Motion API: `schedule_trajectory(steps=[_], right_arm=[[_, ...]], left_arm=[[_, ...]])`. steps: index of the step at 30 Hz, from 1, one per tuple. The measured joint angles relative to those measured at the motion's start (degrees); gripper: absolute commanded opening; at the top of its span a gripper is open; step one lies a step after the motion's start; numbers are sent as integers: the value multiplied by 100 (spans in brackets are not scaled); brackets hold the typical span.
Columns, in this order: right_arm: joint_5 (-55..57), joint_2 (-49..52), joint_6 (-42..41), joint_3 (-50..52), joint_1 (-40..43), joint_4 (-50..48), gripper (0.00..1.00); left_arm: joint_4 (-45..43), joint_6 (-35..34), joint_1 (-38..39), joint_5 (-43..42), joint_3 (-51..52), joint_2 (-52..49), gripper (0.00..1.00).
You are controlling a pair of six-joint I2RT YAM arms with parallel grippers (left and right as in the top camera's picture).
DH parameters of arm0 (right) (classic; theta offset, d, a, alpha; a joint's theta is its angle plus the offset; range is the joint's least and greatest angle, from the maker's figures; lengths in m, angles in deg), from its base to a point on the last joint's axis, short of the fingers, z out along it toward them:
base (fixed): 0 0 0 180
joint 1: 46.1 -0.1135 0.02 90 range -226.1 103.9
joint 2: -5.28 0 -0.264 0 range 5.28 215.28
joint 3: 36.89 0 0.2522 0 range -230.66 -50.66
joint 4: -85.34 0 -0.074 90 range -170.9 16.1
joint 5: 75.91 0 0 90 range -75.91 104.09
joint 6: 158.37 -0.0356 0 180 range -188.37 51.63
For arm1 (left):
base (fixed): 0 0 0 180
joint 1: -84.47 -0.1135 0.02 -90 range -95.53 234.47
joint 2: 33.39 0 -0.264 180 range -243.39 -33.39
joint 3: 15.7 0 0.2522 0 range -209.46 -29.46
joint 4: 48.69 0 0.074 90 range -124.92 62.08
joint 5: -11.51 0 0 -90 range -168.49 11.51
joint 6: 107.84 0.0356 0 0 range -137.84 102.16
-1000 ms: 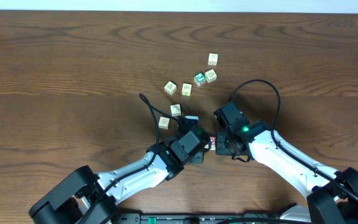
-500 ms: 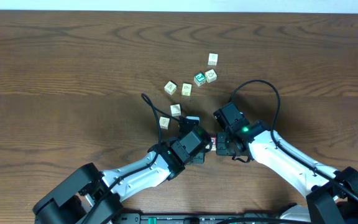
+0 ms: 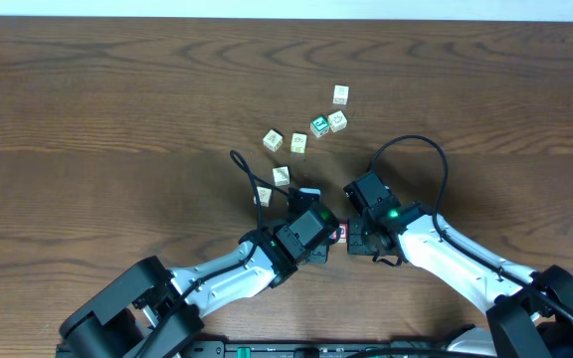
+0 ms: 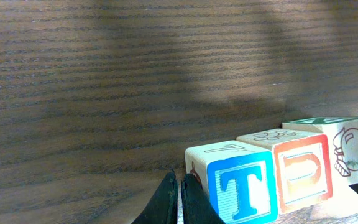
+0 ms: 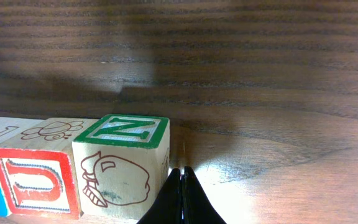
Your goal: Lift 3 blocks
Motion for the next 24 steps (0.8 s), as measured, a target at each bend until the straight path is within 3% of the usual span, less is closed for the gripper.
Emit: schedule_trajectory(steps=[24], right_arm=[[-136, 2, 219, 2, 138, 214, 1]], left_arm=[[354, 0, 20, -48, -39, -2, 9]])
